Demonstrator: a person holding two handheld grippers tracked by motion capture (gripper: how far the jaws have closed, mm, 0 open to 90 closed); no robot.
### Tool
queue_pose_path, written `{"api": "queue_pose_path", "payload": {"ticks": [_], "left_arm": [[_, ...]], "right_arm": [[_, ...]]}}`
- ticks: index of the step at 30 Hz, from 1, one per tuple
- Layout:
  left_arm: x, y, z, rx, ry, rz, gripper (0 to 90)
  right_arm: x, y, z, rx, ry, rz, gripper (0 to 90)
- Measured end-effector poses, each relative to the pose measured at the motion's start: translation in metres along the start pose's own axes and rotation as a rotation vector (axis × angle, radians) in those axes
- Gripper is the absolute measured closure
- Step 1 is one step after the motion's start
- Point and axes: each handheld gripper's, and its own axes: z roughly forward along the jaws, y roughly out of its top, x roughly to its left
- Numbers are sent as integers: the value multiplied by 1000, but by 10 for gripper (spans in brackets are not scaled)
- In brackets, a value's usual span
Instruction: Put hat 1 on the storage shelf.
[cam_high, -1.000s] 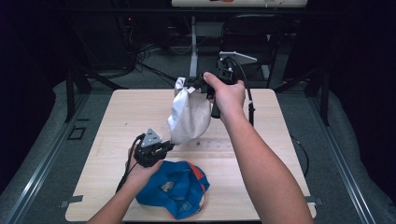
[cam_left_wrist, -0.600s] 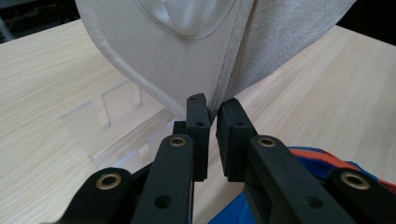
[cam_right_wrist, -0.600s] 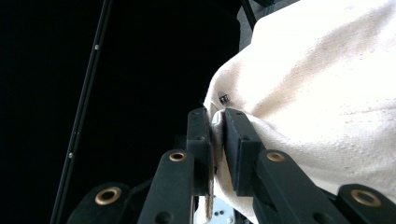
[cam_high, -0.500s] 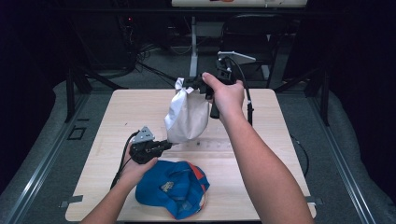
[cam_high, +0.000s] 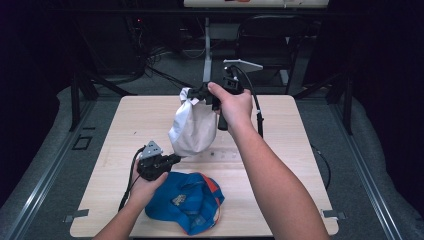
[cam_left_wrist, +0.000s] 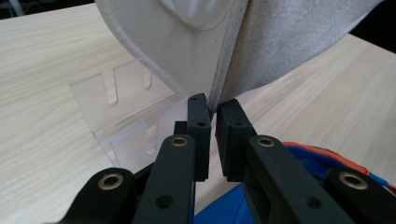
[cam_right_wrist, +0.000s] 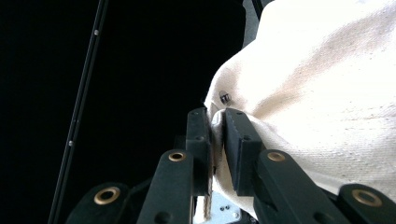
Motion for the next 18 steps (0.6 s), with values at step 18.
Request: {"api": "queue_pose_path", "payload": {"ticks": [18], "left_arm": [[-1,-13,14,78,36,-43,848]], "right_arm": [[-27,-2,5,8,-80,12,805]]}}
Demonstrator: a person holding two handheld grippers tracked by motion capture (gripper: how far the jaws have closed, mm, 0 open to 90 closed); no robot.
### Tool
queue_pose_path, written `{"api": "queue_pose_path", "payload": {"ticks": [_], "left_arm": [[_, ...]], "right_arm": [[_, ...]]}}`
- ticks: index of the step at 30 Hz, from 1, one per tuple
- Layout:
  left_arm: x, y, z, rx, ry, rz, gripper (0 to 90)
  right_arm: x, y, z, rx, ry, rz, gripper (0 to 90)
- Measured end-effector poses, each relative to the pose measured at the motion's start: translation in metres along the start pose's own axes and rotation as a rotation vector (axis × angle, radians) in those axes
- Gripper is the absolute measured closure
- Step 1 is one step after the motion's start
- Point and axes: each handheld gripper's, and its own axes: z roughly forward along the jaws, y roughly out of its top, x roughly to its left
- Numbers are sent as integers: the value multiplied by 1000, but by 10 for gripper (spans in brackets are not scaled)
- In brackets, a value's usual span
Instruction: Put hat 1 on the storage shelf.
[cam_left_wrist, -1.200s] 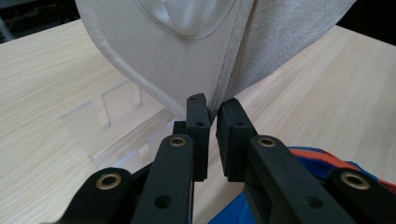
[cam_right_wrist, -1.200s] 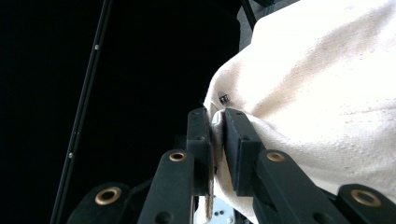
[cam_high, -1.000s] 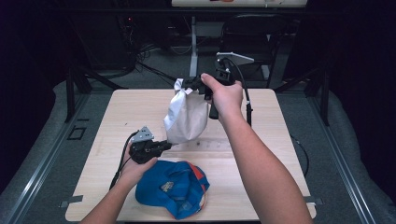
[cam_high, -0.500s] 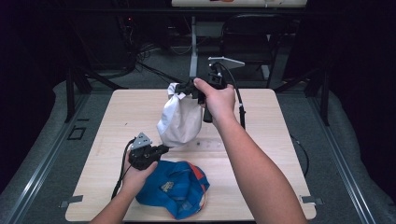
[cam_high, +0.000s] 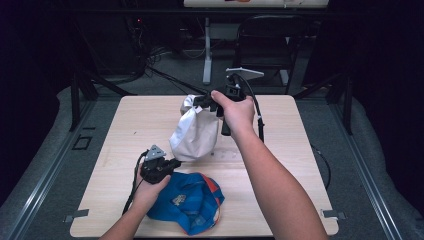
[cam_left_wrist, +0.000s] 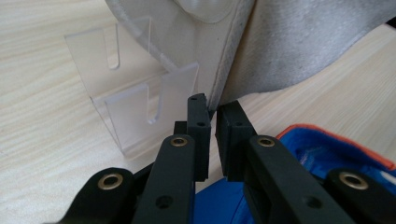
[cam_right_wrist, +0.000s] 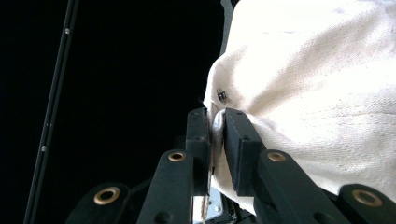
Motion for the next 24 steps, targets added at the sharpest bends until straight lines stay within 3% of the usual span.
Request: {"api": "queue_pose_path", "payload": {"ticks": [6,11,13,16,20,24], "left_arm": [[-1,1,-2,4,9,-14,834],[-2,1,-9,1,2,-18,748],[-5,0,-16,-27,8,-22,703],[-7,-1,-24,-33,7,-18,678],[-7,-5,-36,-33,20,-8,655],[-6,-11,-47,-33,37,-22,642]], "right_arm": [[-7,-1,0,-7,-2,3,797],[-9,0,-7,-19,-22,-13,754],[-11,1,-16,-31,-29,-15,716],[-12,1,-27,-34,-40,-27,706],[-11,-5,-42,-38,-87,-75,698],[-15,-14,-56,-35,-118,-109,690]]}}
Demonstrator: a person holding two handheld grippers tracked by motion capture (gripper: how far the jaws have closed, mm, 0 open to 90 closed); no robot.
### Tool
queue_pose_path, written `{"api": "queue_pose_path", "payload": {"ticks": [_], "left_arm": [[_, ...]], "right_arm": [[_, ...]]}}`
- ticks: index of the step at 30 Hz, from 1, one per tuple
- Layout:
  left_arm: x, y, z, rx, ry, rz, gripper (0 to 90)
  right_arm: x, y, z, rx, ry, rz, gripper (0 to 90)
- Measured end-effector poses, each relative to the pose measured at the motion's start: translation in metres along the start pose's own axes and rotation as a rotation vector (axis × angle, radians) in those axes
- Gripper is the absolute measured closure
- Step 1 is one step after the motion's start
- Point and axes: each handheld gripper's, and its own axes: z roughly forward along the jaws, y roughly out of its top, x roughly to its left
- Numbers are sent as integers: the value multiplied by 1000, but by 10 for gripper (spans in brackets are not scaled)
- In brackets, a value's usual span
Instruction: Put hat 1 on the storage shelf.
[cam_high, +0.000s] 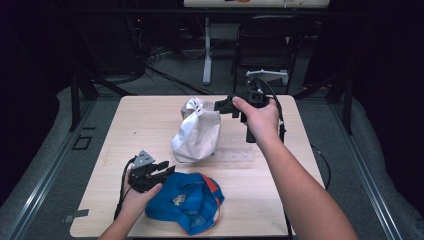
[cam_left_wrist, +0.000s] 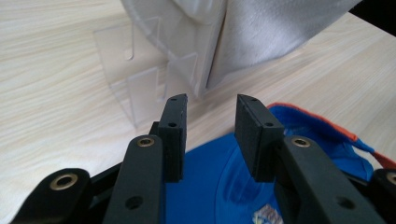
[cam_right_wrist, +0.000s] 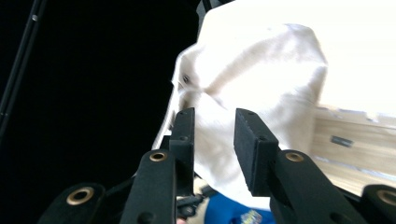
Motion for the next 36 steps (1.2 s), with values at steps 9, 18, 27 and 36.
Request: {"api": "queue_pose_path", "payload": {"ticks": [9,18,27,36], "left_arm": [[11,-14,-14,-3,33,-31,613],[18,-24,-13,8,51,-53,599],[25,-28,-16,-3,43,-68,596],[29,-29,-20,-4,46,-75,592]], "right_arm": [[-25,-26,-15,11,-4,-28,639],[-48,-53,-19,8,-41,-78,617],[-70,-92,-17,16,-42,-132,620],[-93,-122,2,41,-57,-134,624]]}}
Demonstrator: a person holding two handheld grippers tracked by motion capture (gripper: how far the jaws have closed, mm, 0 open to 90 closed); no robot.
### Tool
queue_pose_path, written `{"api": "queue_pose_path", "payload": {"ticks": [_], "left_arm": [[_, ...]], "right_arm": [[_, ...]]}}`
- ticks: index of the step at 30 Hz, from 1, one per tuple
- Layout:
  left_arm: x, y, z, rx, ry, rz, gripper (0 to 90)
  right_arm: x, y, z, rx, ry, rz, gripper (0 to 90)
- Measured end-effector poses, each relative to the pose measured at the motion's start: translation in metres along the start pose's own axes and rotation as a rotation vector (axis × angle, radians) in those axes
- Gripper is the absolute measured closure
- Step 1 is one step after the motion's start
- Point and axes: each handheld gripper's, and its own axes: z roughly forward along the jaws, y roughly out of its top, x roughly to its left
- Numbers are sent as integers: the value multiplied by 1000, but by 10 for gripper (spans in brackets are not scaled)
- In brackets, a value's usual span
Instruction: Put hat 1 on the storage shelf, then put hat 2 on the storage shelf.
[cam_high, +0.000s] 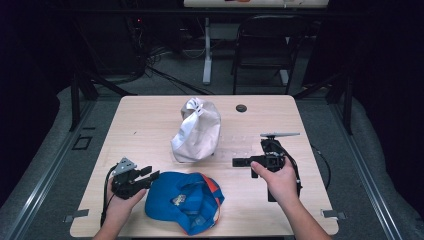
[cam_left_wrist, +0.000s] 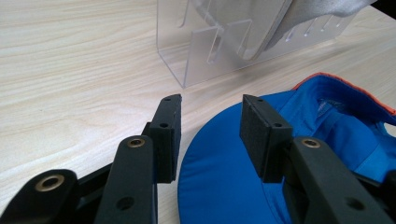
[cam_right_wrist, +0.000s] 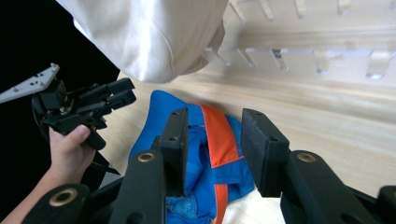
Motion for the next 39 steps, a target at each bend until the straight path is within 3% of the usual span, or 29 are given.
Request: {"api": "queue_pose_path", "payload": {"ticks": [12,20,27,39], "left_arm": [[2,-2,0,12,6,-4,588],[4,-2,-1,9,15,-4,575],[3,-3,-1,3,22,-4,571],[-1,-6,-8,4,54,2,566]], "right_arm": [[6,-28,28,38,16,-38,624],[-5,-48,47,96,-15,-37,630],[-10,-60,51,122,-26,-35,633],[-18,-93,66,165,29,-32,628]]}}
